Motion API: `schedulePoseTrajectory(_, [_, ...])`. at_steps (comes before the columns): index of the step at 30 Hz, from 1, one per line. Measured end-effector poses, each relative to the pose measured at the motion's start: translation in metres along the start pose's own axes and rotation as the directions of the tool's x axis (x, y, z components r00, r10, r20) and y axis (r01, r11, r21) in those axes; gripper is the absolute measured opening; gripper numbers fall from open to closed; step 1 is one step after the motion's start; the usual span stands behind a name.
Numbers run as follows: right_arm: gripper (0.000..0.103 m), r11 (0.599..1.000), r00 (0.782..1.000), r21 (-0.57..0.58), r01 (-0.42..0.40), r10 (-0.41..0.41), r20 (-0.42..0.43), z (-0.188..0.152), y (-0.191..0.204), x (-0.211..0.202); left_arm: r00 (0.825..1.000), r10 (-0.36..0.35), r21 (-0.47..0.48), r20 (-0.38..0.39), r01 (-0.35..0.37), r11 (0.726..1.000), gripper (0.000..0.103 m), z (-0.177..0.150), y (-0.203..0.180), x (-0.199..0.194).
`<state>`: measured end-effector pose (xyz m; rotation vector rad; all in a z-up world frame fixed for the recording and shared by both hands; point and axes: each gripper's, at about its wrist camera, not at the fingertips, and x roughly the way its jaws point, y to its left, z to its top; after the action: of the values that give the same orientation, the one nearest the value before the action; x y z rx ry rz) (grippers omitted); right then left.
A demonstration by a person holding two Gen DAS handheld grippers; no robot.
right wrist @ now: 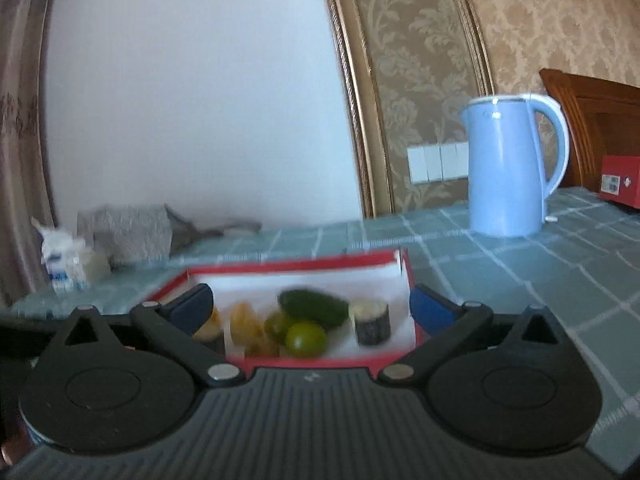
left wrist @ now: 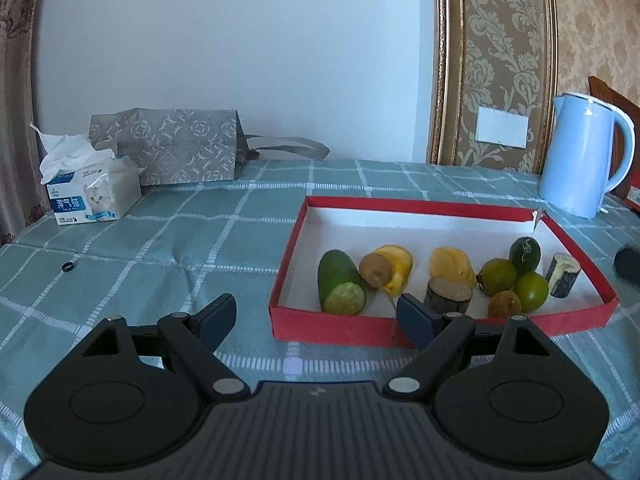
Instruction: Organize fruits
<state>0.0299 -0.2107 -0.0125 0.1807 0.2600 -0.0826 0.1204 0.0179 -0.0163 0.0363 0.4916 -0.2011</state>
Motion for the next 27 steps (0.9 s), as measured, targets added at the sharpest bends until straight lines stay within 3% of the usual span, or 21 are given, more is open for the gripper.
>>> schedulePoseTrajectory(4, [0.103,1.0,1.0,0.009,-0.01,0.01,-0.011,-0.003,0.003,-0.004,1.0,-0.012,-0.023,0.0,0.012,1.0,0.088,-0.002,-0.005,-0.01])
schedulePoseTrajectory(8, [0.103,0.991,0.993,-0.051,0.121,-0.12,0.01,-0.004,0.017,-0.011,0.999,-0.032,-0.063,-0.014,0.031,0.998,0.09,-0.006,-0.015,-0.02])
schedulePoseTrajectory(10, [0.103,0.972,0.977,-0.097,0.212,-0.209,0.043,-0.006,0.027,-0.014,0.999,-0.04,-0.057,-0.02,0.039,0.998,0.093,-0.01,-0.022,-0.025])
schedulePoseTrajectory(14, [0.103,0.934,0.956,-0.204,0.293,-0.293,0.029,-0.007,0.043,-0.006,1.0,-0.013,-0.019,0.004,0.013,1.0,0.093,-0.015,-0.037,-0.04])
schedulePoseTrajectory(19, [0.103,0.931,0.946,-0.191,0.31,-0.322,-0.035,-0.008,0.044,0.0,0.998,0.042,-0.001,0.044,-0.042,0.999,0.094,-0.02,-0.039,-0.051])
schedulePoseTrajectory(27, [0.103,0.943,0.944,-0.156,0.294,-0.312,-0.108,-0.012,0.044,0.01,0.996,0.047,-0.017,0.072,-0.045,0.999,0.1,-0.018,-0.035,-0.059])
